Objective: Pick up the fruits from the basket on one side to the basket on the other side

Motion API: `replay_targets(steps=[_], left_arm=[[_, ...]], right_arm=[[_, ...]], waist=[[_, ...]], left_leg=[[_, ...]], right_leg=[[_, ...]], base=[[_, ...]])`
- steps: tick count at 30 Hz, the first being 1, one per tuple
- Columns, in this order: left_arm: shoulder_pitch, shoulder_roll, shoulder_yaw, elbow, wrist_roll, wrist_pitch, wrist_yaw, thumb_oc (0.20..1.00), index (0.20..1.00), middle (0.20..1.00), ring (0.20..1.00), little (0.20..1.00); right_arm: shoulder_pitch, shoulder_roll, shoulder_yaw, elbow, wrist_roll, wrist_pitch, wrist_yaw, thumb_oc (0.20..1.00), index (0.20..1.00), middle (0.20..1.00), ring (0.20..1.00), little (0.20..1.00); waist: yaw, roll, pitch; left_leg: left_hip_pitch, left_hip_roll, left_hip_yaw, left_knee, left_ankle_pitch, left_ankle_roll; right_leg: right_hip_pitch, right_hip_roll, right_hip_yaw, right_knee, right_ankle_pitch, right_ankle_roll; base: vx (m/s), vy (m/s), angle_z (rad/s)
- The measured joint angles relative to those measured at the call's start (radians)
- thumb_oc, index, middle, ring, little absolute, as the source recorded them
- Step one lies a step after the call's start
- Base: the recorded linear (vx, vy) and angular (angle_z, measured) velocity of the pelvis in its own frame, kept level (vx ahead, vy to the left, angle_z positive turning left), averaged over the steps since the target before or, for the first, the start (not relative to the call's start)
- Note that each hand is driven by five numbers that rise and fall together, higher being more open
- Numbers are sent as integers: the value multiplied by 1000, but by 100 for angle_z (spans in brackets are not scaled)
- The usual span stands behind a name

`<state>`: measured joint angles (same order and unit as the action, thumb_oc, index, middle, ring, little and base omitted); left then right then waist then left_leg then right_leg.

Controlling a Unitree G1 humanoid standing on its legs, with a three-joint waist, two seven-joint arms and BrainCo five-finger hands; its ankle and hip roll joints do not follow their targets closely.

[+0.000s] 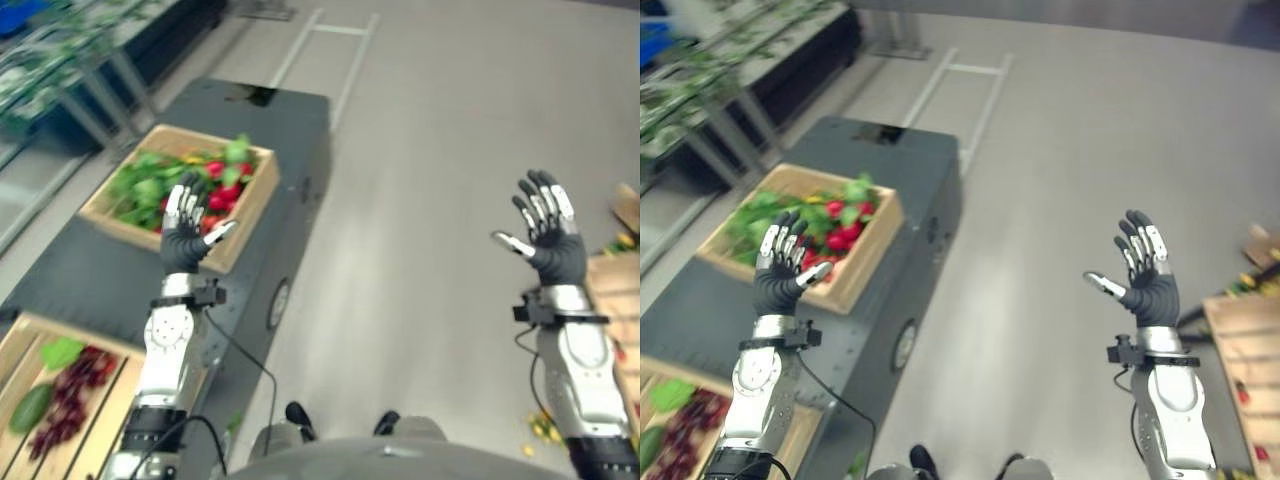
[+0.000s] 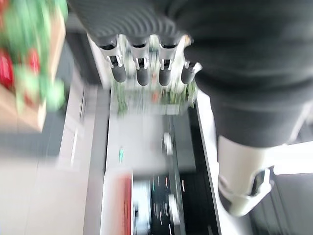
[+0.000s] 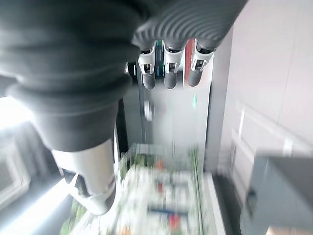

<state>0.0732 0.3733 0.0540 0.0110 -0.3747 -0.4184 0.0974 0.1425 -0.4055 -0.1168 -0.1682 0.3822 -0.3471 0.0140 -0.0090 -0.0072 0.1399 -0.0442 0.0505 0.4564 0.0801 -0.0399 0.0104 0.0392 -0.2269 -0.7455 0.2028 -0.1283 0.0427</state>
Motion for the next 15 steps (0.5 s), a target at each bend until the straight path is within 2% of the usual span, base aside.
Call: replay_targets(steps=[1, 2, 3, 4, 5, 6, 7, 8, 9, 10, 11, 12, 13, 14, 15], left_arm=[[35, 4, 34, 3, 1, 0, 10, 1000, 1000, 1000, 1000, 1000], [45, 3, 41, 5, 0, 0, 14, 1000, 1000, 1000, 1000, 1000], [52, 2, 47, 16, 5, 1, 23, 1000, 1000, 1000, 1000, 1000], [57, 1, 46, 15, 10, 0, 28, 1000, 1000, 1000, 1000, 1000], [59, -4, 53, 15, 13, -6, 31, 1000, 1000, 1000, 1000, 1000], [57, -4, 41, 17, 13, -3, 43, 1000, 1000, 1000, 1000, 1000], [57, -2, 39, 12, 13, -5, 45, 1000, 1000, 1000, 1000, 1000], [50, 6, 41, 11, 22, -6, 49, 1000, 1000, 1000, 1000, 1000], [38, -3, 37, 13, 31, -4, 50, 1000, 1000, 1000, 1000, 1000], [-8, -21, 14, 22, 39, -2, 49, 1000, 1000, 1000, 1000, 1000], [-24, -23, 5, 21, 42, -3, 49, 1000, 1000, 1000, 1000, 1000], [-48, -10, -3, 25, 46, -3, 42, 1000, 1000, 1000, 1000, 1000], [-49, -8, -3, 31, 45, -3, 40, 1000, 1000, 1000, 1000, 1000], [-49, -3, -6, 30, 45, -3, 39, 1000, 1000, 1000, 1000, 1000], [-49, 0, -12, 30, 46, -3, 31, 1000, 1000, 1000, 1000, 1000]], right_arm=[[-23, 6, 20, 2, -11, 0, 1, 1000, 1000, 1000, 1000, 1000], [-26, 5, 29, 3, -15, 1, 1, 1000, 1000, 1000, 1000, 1000], [-27, 4, 42, 10, -28, 4, 4, 1000, 1000, 1000, 1000, 1000], [-17, 6, 48, 11, -35, 7, 5, 1000, 1000, 1000, 1000, 1000], [-17, 9, 51, 13, -50, 7, 8, 1000, 1000, 1000, 1000, 1000], [-6, 18, 69, 14, -63, 14, 12, 1000, 1000, 1000, 1000, 1000], [-5, 16, 81, 15, -68, 17, 16, 1000, 1000, 1000, 1000, 1000], [-13, 11, 101, 5, -79, 24, 31, 1000, 1000, 1000, 1000, 1000], [-7, 13, 103, -4, -79, 28, 37, 1000, 1000, 1000, 1000, 1000], [31, 23, 93, -20, -78, 27, 40, 1000, 1000, 1000, 1000, 1000], [46, 22, 100, -22, -78, 27, 43, 1000, 1000, 1000, 1000, 1000], [56, 21, 115, -19, -79, 38, 54, 1000, 1000, 1000, 1000, 1000], [56, 20, 115, -20, -78, 40, 55, 1000, 1000, 1000, 1000, 1000], [52, 20, 116, -18, -78, 41, 55, 1000, 1000, 1000, 1000, 1000], [46, 21, 117, -12, -78, 43, 54, 1000, 1000, 1000, 1000, 1000]], waist=[[35, -1, -6], [33, -4, -9], [54, 3, -7], [41, 6, -8], [46, 7, -6], [43, 25, 5], [34, 25, 6], [41, 42, 12], [37, 56, 20], [4, 70, 27], [-6, 67, 26], [0, 39, 17], [-3, 33, 7], [-10, 31, 5], [-6, 24, 2]], left_leg=[[-2, -25, -31, 0, -7, 21], [0, -31, -42, -2, -10, 26], [1, -57, -78, 8, -23, 47], [17, -69, -92, -2, -28, 69], [22, -89, -128, 4, -37, 83], [35, -97, -192, -6, -27, 94], [36, -95, -195, -19, -16, 99], [32, -109, -265, -51, 12, 106], [23, -102, -317, -61, 27, 108], [10, -104, -426, -48, 37, 90], [7, -115, -466, -52, 42, 86], [20, -151, -525, -85, 48, 85], [22, -166, -559, -94, 58, 78], [27, -171, -573, -96, 66, 89], [51, -184, -618, -108, 73, 89]], right_leg=[[11, -32, -5, 52, 4, 8], [7, -47, -6, 83, 6, 8], [-1, -112, 5, 223, 10, 15], [-28, -154, 26, 327, 22, 28], [-64, -191, 92, 424, 50, 52], [-125, -178, 257, 504, 6, 83], [-155, -148, 320, 497, -8, 102], [-216, -64, 417, 441, -37, 89], [-219, 15, 478, 346, -55, 85], [-210, 102, 553, 200, -70, 89], [-190, 127, 580, 110, -64, 100], [-204, 154, 682, 19, -41, 81], [-218, 177, 751, 15, -27, 73], [-214, 181, 774, -1, -3, 65], [-214, 179, 763, -14, 26, 44]], base=[[141, 380, 74], [168, 463, 114], [105, 333, 111], [35, 224, 124], [-51, 23, 138], [-12, -35, 115], [80, -177, 149], [105, -184, 126], [75, -235, 198], [53, -144, 196], [87, -205, 234], [81, -206, 176], [80, -251, 180], [38, -330, 166], [64, -320, 178]])
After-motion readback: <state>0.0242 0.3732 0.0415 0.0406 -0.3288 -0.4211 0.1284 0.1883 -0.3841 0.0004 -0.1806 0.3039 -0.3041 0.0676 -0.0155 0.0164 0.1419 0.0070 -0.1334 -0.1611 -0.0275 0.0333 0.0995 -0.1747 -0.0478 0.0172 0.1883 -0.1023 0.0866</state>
